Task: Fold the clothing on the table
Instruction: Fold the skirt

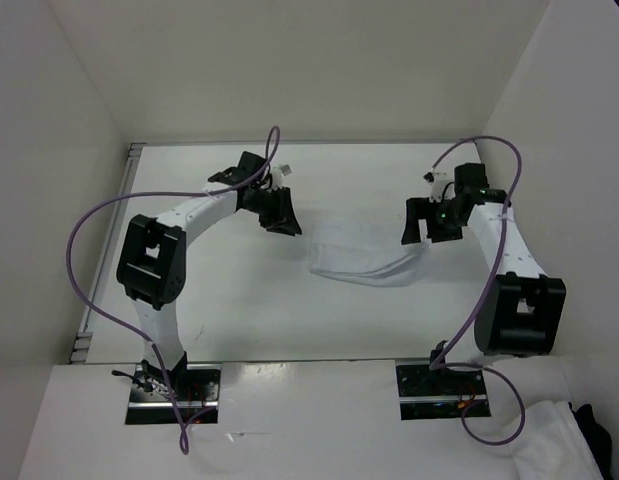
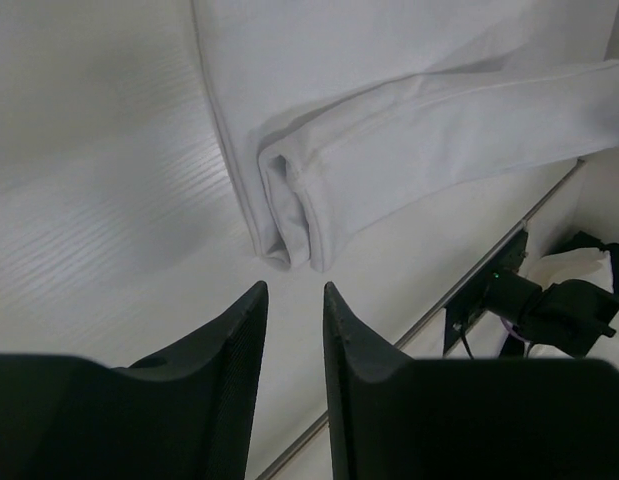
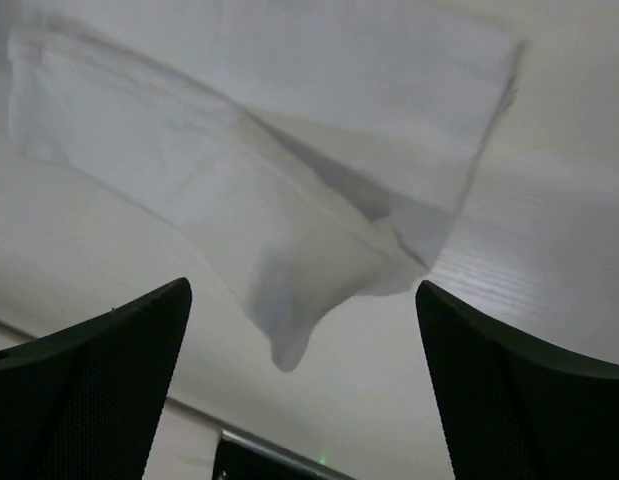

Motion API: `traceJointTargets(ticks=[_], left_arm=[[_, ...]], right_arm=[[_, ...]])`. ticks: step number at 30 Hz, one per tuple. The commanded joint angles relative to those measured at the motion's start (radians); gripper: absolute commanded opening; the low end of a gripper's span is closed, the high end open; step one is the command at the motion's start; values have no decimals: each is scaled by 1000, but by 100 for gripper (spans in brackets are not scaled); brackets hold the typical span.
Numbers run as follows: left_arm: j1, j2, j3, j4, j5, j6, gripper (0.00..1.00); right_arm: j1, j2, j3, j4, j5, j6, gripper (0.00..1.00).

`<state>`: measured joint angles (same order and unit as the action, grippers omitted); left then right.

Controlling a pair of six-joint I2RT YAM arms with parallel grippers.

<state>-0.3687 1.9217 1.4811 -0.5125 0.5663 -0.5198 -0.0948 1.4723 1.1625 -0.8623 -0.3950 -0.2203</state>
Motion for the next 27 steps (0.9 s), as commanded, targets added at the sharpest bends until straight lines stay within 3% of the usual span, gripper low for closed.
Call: traceJointTargets(ticks=[1, 5, 12, 18, 27], left_arm=[[-36, -6, 50, -1, -17, 70, 37], [-94, -15, 91, -67, -138, 184, 48], [-203, -58, 39, -107, -252, 369, 59], [-340, -133, -62, -69, -540, 474, 67], [-340, -24, -7, -37, -435, 415, 70]], right_arm=[[-45, -133, 97, 202, 47, 90, 99], [-45, -248, 56, 313, 35, 60, 99], [-45, -297, 11, 250, 76, -25, 99], [-45, -406, -67, 278, -5, -53, 99], [-45, -425, -90, 269, -15, -62, 99]])
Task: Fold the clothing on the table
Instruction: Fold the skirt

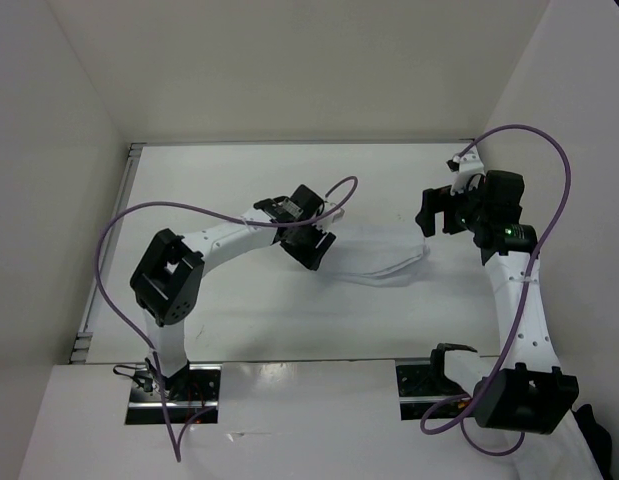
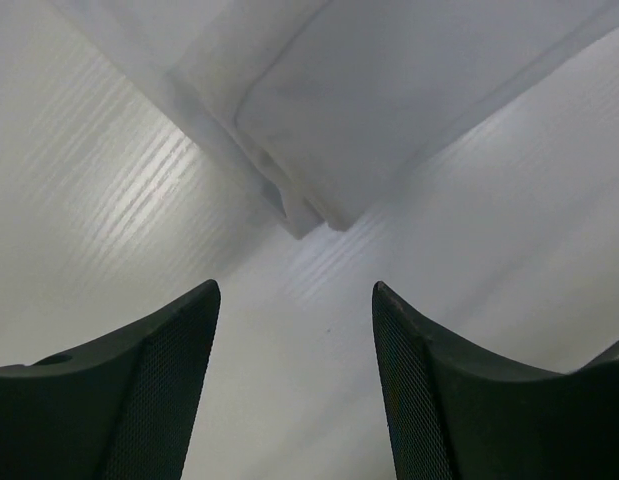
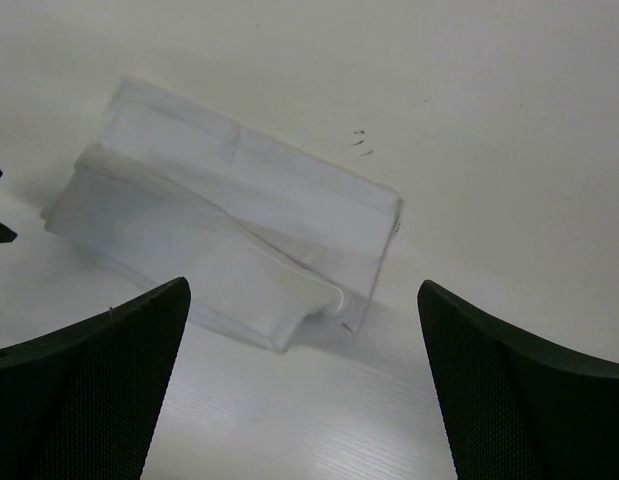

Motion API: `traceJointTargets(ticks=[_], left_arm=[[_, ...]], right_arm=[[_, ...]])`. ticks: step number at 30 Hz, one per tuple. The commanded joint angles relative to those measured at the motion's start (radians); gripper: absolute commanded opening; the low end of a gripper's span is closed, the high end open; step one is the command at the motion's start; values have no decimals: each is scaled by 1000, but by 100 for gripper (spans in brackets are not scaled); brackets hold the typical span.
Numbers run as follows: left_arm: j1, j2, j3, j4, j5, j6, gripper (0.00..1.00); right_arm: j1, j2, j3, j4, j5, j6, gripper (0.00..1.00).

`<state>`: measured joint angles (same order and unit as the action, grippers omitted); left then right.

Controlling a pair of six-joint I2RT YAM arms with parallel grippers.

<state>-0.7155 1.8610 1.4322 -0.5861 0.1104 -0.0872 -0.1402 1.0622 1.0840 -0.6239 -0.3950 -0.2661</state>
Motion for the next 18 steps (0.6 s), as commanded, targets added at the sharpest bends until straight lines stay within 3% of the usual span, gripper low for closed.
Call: traceJointTargets(ticks=[1, 4, 9, 13, 18], left_arm=[[7, 49, 42, 60, 21, -32, 70], [7, 70, 51, 80, 31, -42, 70], [47, 107, 88, 111, 230, -85, 55], [57, 131, 99, 134, 350, -118, 53], [57, 178, 99, 134, 374, -157, 52]], right_arm=[[1, -24, -12, 30, -15, -16, 99], [1, -24, -12, 30, -15, -16, 99], [1, -33, -21, 30, -15, -16, 99], [1, -33, -21, 30, -15, -16, 99], [1, -53, -30, 30, -15, -16, 99]])
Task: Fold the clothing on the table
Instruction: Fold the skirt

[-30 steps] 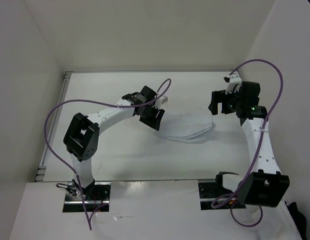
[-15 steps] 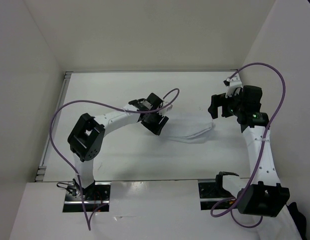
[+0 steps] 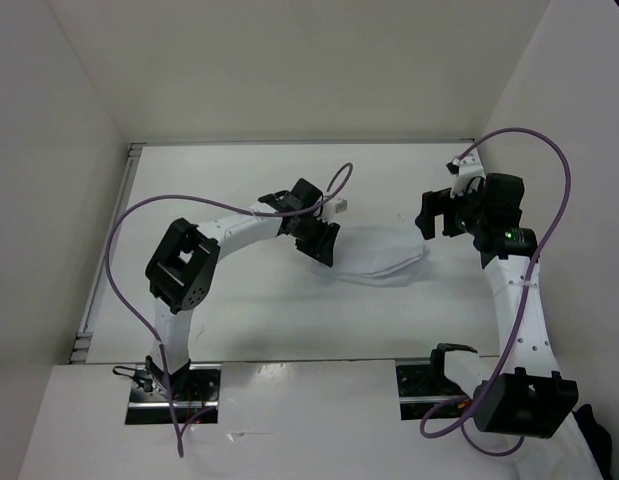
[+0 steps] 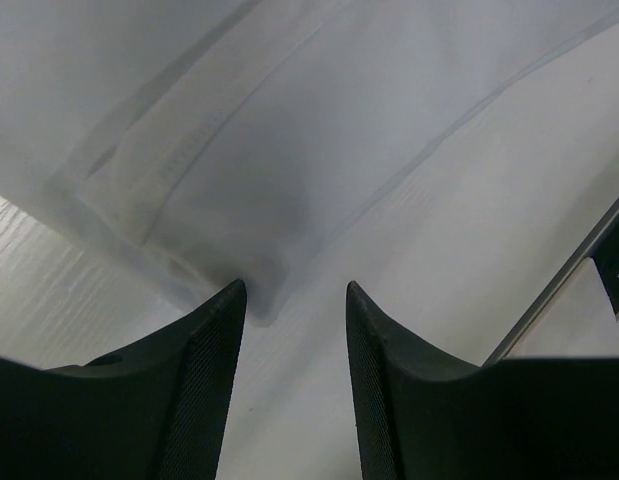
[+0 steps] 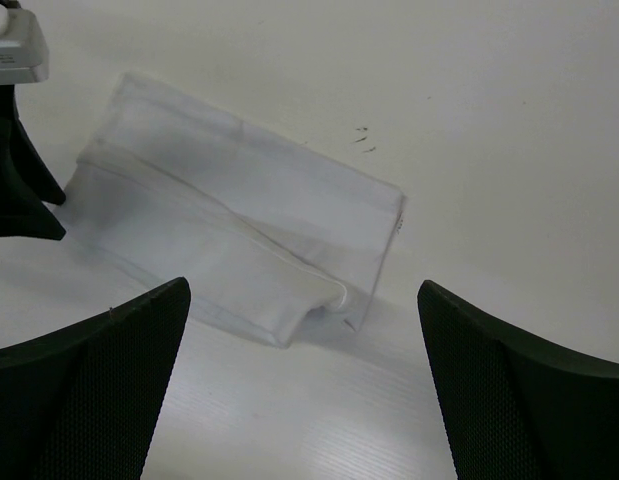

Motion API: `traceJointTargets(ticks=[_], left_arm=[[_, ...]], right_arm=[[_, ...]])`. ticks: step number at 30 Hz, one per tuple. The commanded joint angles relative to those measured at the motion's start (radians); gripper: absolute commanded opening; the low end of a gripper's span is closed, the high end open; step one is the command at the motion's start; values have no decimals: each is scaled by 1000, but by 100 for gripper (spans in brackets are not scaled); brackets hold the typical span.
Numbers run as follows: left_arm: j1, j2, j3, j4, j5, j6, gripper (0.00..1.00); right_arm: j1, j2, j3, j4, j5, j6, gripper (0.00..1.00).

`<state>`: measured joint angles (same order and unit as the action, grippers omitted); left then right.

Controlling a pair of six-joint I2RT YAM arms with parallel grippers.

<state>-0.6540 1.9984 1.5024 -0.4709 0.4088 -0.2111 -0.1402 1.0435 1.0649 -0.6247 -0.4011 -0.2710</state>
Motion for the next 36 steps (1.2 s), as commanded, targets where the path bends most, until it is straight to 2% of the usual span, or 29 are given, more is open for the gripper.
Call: traceJointTargets(ticks=[1, 7, 13, 18, 25, 36], left_arm=[[-4, 40, 28, 18, 76, -43, 52], [25, 50, 10, 18, 65, -73, 52], [44, 1, -33, 75, 33, -117, 62], [76, -9, -71, 95, 76, -152, 65], [85, -44, -136, 166, 96, -205, 65], [94, -26, -126, 184, 160, -225, 65]], right_arm=[[1, -34, -11, 31, -8, -11, 99], [1, -34, -11, 22, -27, -11, 99], [1, -34, -11, 22, -27, -20, 99], [1, -34, -11, 22, -36, -20, 99], [1, -34, -2, 22, -36, -20, 99], [1, -34, -2, 13, -36, -20, 99]])
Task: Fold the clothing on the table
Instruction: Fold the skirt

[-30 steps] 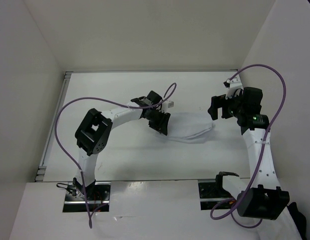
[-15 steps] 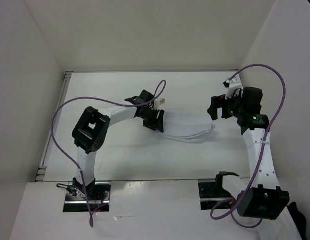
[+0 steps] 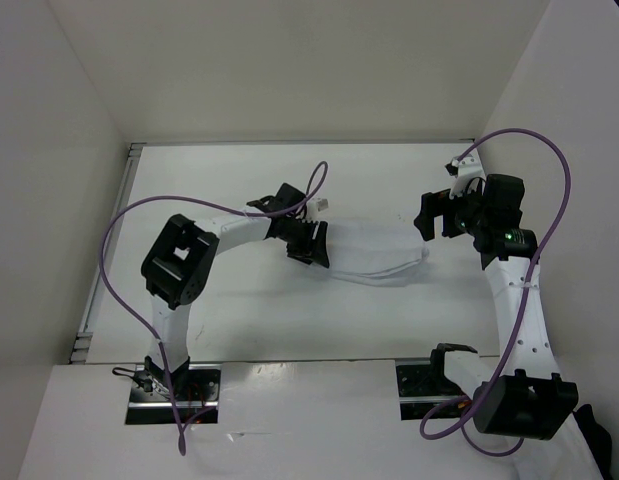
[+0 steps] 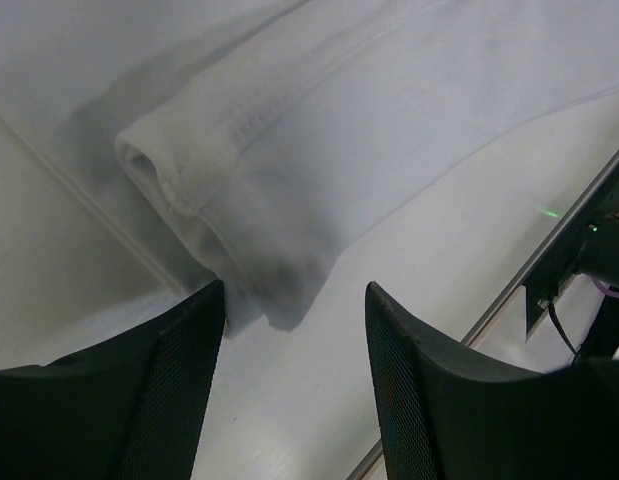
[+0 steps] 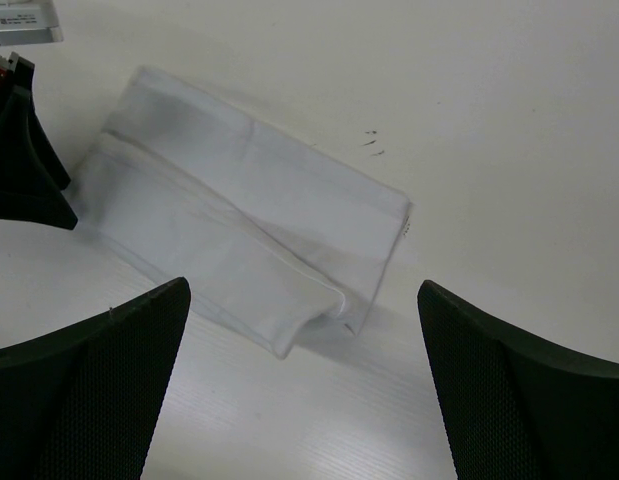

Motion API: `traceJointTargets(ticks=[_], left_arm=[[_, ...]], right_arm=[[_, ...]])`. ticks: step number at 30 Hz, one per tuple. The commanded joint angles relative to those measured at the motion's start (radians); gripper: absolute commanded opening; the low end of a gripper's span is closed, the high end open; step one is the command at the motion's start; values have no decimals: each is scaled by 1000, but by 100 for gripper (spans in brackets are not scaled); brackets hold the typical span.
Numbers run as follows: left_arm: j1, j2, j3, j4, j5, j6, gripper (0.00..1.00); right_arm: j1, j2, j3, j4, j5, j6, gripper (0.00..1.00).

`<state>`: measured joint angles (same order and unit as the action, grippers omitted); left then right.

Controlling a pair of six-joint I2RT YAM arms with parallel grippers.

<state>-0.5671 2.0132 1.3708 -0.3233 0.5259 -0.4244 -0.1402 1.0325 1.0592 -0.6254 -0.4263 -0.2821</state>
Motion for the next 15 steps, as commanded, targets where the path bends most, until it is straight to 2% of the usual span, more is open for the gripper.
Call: traceJointTargets(ticks=[1, 10, 15], left_arm=[[7, -41, 5, 36, 43, -11, 65], [7, -91, 5, 7, -59, -22, 62], [7, -102, 5, 18, -49, -45, 62]], right_arm=[[1, -23, 4, 13, -11, -9, 99], [1, -23, -5, 13, -11, -9, 99], [1, -23, -5, 13, -11, -9, 99]])
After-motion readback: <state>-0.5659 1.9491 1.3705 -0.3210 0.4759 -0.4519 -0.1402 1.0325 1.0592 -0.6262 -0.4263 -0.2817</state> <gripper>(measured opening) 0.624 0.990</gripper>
